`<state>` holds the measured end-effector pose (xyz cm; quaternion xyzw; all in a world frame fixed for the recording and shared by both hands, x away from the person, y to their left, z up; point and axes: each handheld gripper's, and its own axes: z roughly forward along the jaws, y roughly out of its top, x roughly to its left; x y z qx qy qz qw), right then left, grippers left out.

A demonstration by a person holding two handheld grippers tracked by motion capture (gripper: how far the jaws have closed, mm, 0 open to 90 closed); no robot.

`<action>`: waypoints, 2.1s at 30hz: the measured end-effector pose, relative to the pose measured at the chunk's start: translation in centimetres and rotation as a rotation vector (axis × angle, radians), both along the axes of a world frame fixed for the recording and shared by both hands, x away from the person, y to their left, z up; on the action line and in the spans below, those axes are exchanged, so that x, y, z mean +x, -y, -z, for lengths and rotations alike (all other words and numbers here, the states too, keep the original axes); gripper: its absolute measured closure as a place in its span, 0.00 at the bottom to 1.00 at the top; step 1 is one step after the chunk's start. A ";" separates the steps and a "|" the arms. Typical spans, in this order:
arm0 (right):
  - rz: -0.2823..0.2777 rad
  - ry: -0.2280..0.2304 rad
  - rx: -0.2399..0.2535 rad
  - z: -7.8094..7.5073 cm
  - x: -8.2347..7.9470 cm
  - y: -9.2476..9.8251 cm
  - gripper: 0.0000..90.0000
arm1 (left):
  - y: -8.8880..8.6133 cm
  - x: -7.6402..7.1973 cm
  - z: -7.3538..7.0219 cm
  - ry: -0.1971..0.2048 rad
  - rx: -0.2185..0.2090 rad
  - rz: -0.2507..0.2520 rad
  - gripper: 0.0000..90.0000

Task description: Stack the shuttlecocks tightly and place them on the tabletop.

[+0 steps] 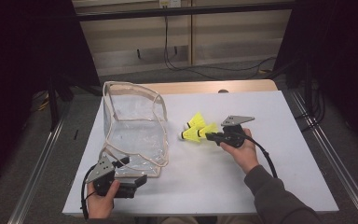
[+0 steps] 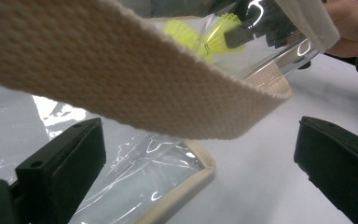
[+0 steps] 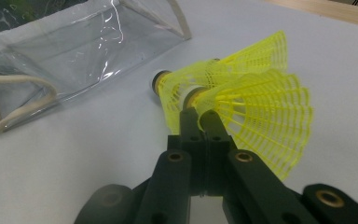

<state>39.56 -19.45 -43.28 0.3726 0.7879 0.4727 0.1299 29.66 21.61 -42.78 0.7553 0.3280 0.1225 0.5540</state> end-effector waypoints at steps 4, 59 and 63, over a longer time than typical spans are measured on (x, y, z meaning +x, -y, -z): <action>-0.001 0.000 -0.004 0.0 0.0 0.0 1.00 | 0.0 0.0 0.0 0.000 0.000 0.000 0.02; -0.029 -0.005 -0.004 0.4 -0.1 -1.8 1.00 | 0.0 0.0 0.0 0.004 0.013 0.002 0.02; -0.031 -0.005 -0.002 0.5 -0.1 -2.0 1.00 | 0.0 0.0 0.0 0.002 0.012 0.003 0.02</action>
